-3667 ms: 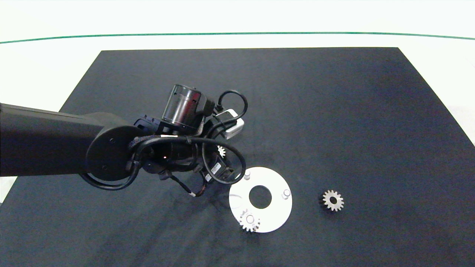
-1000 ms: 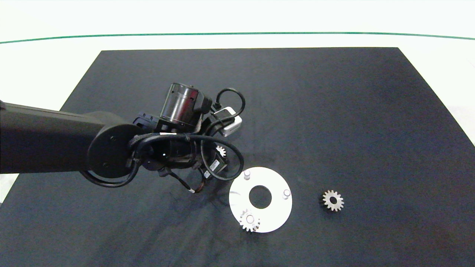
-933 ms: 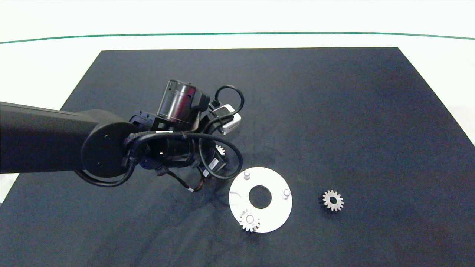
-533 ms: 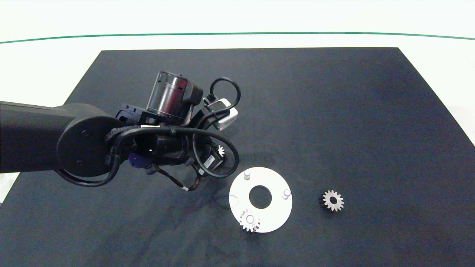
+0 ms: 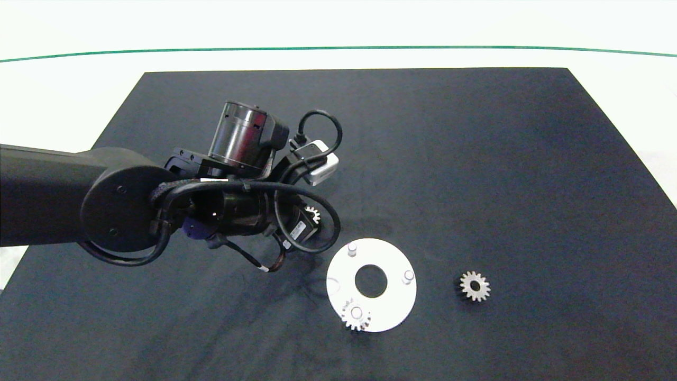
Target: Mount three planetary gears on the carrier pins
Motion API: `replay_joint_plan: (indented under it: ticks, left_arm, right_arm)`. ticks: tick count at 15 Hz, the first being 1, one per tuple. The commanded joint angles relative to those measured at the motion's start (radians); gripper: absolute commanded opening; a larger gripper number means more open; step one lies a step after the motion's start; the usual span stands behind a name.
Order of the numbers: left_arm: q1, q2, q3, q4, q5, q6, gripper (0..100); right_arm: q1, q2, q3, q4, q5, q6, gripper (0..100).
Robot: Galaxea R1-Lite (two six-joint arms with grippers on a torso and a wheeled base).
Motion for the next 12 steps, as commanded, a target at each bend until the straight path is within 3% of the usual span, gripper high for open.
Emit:
replay_joint_plan:
  ticks: [1,4,8,12]
  left_arm:
    - [0.005,0.02,0.005,0.0,0.001,-0.002,100]
    - [0.007,0.02,0.008,-0.008,-0.03,-0.016,100]
    - [0.019,0.021,0.016,-0.017,-0.033,-0.017,100]
    - [0.028,0.018,0.079,-0.091,-0.049,-0.017,100]
  right_arm:
    - [-0.001,-0.002,0.001,0.003,0.0,-0.001,100]
    - [-0.001,0.0,0.001,0.003,0.0,-0.001,100]
    - [-0.001,-0.002,0.004,0.003,0.0,-0.001,100]
    - [-0.001,0.0,0.012,0.003,0.0,-0.001,100]
